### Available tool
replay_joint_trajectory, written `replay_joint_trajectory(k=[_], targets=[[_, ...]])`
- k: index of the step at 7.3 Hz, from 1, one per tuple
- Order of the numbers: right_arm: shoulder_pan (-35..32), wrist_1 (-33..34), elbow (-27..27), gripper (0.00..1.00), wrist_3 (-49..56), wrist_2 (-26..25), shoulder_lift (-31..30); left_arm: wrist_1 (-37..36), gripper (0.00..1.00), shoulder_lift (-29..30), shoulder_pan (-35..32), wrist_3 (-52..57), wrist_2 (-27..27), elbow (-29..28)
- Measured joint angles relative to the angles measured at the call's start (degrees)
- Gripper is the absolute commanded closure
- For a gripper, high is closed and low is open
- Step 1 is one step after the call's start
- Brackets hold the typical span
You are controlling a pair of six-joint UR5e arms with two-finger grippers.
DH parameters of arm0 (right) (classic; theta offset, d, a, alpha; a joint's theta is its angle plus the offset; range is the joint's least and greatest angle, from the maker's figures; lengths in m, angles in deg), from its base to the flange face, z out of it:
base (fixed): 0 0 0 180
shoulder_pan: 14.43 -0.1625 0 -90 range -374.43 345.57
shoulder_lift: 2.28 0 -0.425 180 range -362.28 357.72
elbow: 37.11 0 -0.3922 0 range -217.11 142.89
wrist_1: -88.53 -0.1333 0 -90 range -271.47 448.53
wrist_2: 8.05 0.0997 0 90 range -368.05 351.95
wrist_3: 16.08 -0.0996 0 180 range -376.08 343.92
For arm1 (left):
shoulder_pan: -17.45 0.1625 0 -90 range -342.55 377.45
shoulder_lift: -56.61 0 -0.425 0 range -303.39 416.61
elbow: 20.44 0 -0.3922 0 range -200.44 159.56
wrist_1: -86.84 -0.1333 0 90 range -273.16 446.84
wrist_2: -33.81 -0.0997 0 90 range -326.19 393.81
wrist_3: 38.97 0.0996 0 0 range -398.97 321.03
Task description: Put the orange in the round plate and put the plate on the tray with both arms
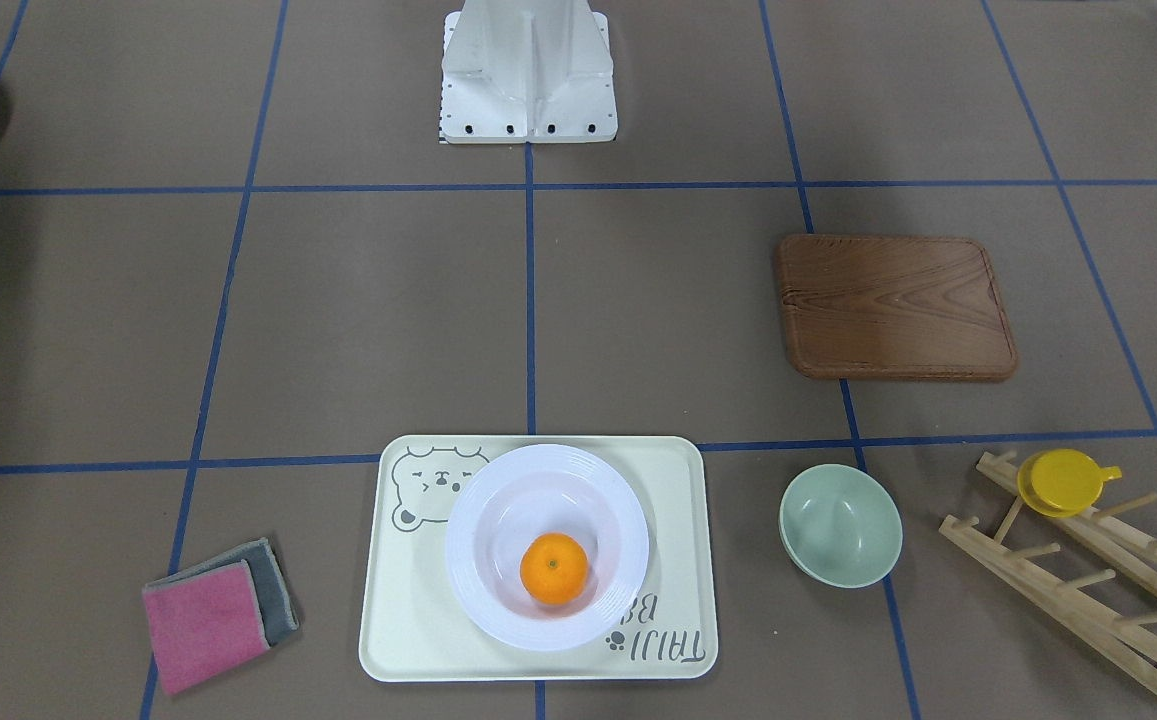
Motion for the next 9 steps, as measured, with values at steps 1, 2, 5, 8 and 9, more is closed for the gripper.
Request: replay_joint_trajectory(k=[1, 2, 5, 8, 9], targets=[[0.0, 0.0, -0.1, 0.00, 0.0, 0.1, 0.1, 0.0, 0.00, 0.2, 0.0, -0.2, 0.0, 0.0], [0.0, 0.0, -0.4, 0.00, 0.0, 0.1, 0.1, 0.0, 0.00, 0.3, 0.0, -0.3, 0.0, -0.2], [0.1, 0.0, -0.6, 0.00, 0.0, 0.1, 0.1, 0.6, 0.00, 0.4, 0.0, -0.4, -0.2, -0.8], [0.2, 0.1, -0.5, 0.00, -0.1, 0.0, 0.1, 0.8, 0.00, 0.3, 0.1, -4.1, -0.4, -0.9], [0.2, 0.1, -0.3, 0.00, -0.1, -0.1, 0.1, 0.8, 0.00, 0.3, 0.1, -4.7, -0.5, -1.0]])
